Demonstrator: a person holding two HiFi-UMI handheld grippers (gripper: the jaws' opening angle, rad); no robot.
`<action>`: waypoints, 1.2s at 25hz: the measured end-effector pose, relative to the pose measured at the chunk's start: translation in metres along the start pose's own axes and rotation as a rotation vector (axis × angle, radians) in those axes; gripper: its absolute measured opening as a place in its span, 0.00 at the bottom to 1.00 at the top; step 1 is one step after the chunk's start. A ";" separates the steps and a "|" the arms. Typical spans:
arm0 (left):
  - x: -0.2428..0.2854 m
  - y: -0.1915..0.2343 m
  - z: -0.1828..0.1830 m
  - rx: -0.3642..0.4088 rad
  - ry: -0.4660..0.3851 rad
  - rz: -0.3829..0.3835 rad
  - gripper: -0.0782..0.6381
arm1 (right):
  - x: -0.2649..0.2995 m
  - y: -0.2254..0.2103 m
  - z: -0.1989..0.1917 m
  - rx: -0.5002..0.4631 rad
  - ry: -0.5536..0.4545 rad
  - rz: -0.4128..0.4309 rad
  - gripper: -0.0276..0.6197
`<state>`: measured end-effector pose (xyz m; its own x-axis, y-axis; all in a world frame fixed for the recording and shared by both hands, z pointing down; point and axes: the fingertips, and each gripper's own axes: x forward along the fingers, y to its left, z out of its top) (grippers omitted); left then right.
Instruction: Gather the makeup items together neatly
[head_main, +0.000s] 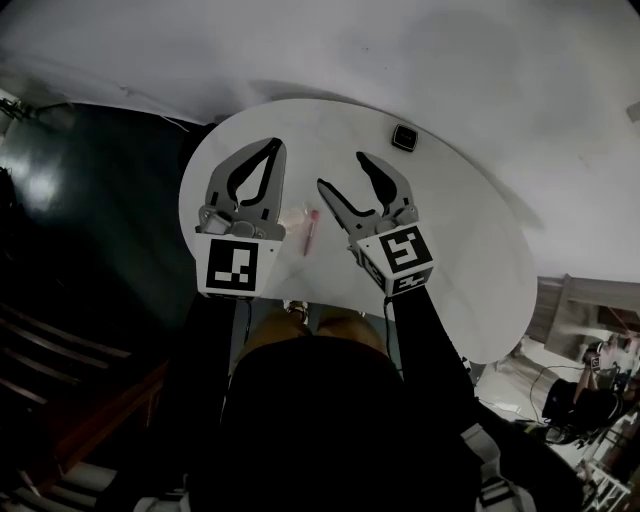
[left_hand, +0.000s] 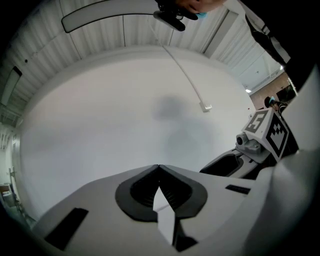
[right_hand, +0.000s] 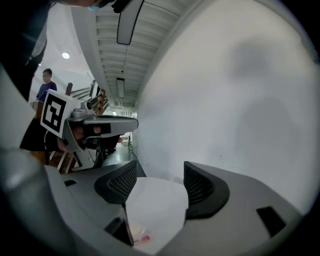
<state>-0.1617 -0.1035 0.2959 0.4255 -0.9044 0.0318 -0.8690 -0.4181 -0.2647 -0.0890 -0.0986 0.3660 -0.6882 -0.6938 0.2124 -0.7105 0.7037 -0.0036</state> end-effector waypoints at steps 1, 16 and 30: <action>-0.004 0.005 -0.002 0.000 -0.002 0.007 0.13 | 0.006 0.009 -0.002 -0.016 0.012 0.026 0.52; -0.039 0.038 -0.034 -0.049 0.016 0.041 0.13 | 0.054 0.103 -0.181 -0.685 0.708 0.641 0.49; -0.058 0.058 -0.060 -0.097 0.035 0.071 0.13 | 0.071 0.099 -0.262 -0.941 0.941 0.803 0.35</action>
<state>-0.2521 -0.0799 0.3367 0.3543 -0.9338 0.0502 -0.9176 -0.3575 -0.1735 -0.1699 -0.0374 0.6370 -0.2363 -0.0121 0.9716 0.3792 0.9195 0.1037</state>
